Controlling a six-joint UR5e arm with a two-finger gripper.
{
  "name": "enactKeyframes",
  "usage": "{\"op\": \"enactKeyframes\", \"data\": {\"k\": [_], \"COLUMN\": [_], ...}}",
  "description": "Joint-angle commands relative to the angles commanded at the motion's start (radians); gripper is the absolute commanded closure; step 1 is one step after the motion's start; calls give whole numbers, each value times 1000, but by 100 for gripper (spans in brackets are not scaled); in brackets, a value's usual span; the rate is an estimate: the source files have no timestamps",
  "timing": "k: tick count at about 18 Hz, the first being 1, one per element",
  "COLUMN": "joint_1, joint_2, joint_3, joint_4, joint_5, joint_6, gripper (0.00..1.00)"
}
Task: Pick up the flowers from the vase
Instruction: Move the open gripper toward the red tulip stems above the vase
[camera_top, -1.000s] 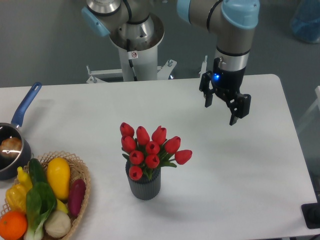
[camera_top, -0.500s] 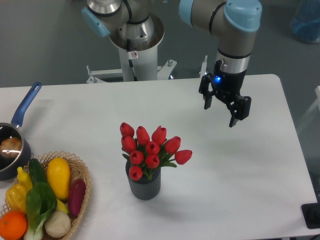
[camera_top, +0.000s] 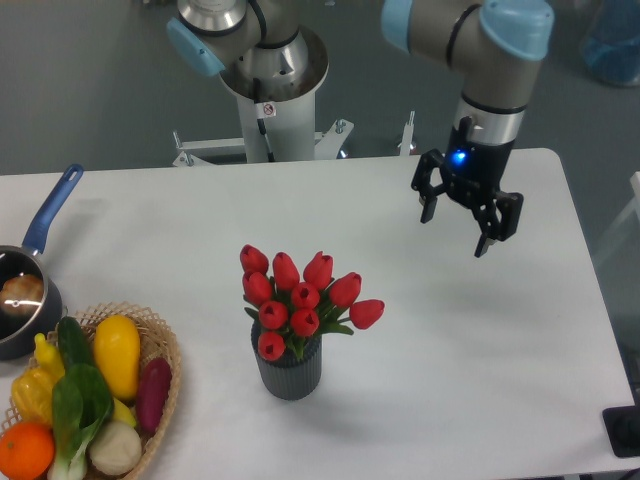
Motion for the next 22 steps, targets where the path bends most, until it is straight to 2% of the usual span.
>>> {"op": "enactKeyframes", "data": {"k": [8, 11, 13, 22], "joint_1": [-46, -48, -58, -80], "joint_2": [-28, -26, -26, -35], "joint_3": [0, -2, -5, -2], "joint_4": [-2, -2, -2, -2], "joint_5": [-20, -92, -101, -126], "joint_6": [-98, -135, -163, -163], "gripper": [0, 0, 0, 0]}}
